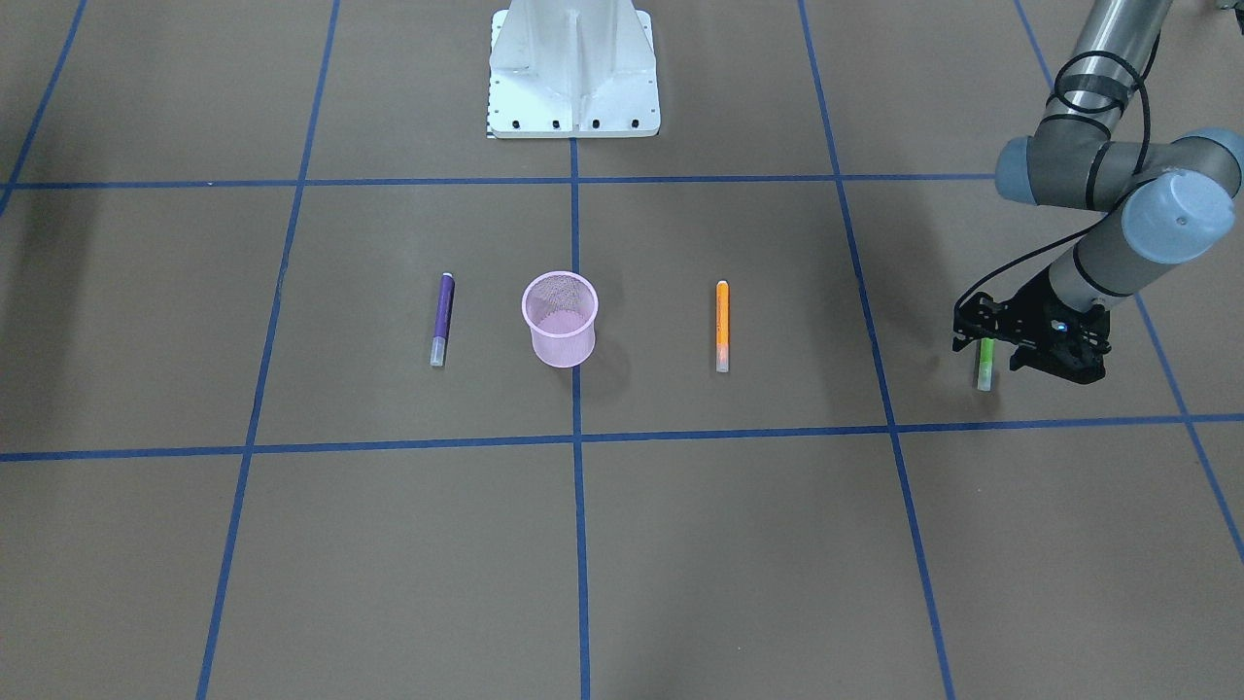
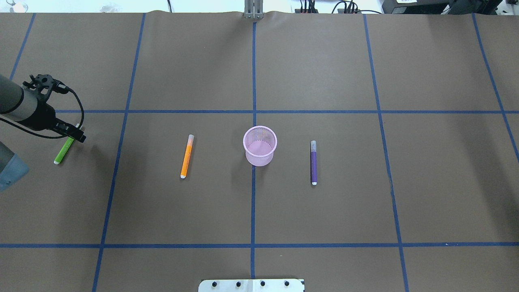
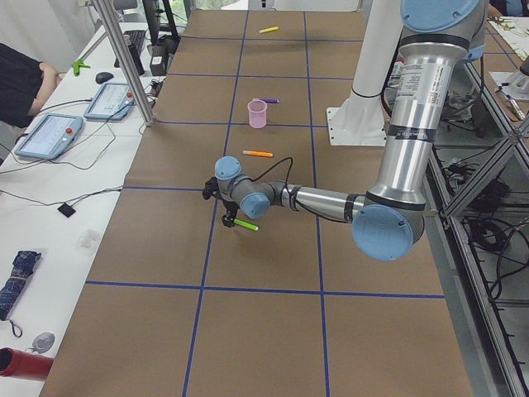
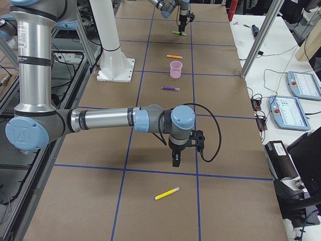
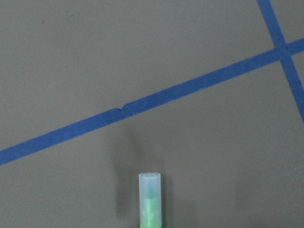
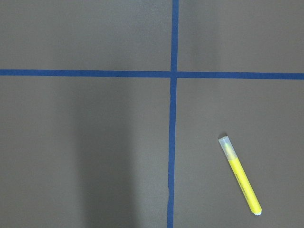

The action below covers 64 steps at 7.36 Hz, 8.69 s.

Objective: Collect pens into pen holder

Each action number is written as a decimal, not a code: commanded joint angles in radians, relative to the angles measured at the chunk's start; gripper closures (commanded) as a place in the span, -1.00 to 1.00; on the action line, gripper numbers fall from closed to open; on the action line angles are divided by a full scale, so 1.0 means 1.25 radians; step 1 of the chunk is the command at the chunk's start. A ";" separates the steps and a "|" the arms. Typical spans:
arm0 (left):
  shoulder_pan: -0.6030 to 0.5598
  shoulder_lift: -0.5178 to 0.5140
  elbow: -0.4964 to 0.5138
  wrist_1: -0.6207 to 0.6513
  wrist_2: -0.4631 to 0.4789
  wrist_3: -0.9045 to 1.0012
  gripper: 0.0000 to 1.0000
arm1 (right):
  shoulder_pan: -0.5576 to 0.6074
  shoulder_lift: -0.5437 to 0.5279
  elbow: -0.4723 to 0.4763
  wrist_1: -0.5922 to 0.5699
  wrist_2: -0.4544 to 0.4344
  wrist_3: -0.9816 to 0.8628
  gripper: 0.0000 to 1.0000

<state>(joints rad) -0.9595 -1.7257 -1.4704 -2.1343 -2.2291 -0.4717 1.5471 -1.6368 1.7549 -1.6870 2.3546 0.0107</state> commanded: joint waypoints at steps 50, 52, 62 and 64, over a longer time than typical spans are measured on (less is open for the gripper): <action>0.060 -0.252 -0.201 -0.007 0.198 -0.345 1.00 | -0.117 0.077 -0.514 0.455 -0.066 -0.228 0.32; 0.060 -0.252 -0.201 -0.007 0.198 -0.344 1.00 | -0.117 0.077 -0.514 0.455 -0.067 -0.227 0.89; 0.324 -0.299 -0.264 -0.106 0.604 -0.482 1.00 | -0.044 0.115 -0.313 0.435 0.028 -0.087 1.00; 0.453 -0.353 -0.234 -0.120 0.761 -0.480 1.00 | -0.044 0.120 -0.302 0.435 0.039 -0.066 1.00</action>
<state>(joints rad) -0.4938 -2.1301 -1.7876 -2.2751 -1.3987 -1.0703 1.4920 -1.4908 1.3656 -1.1429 2.3956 -0.0855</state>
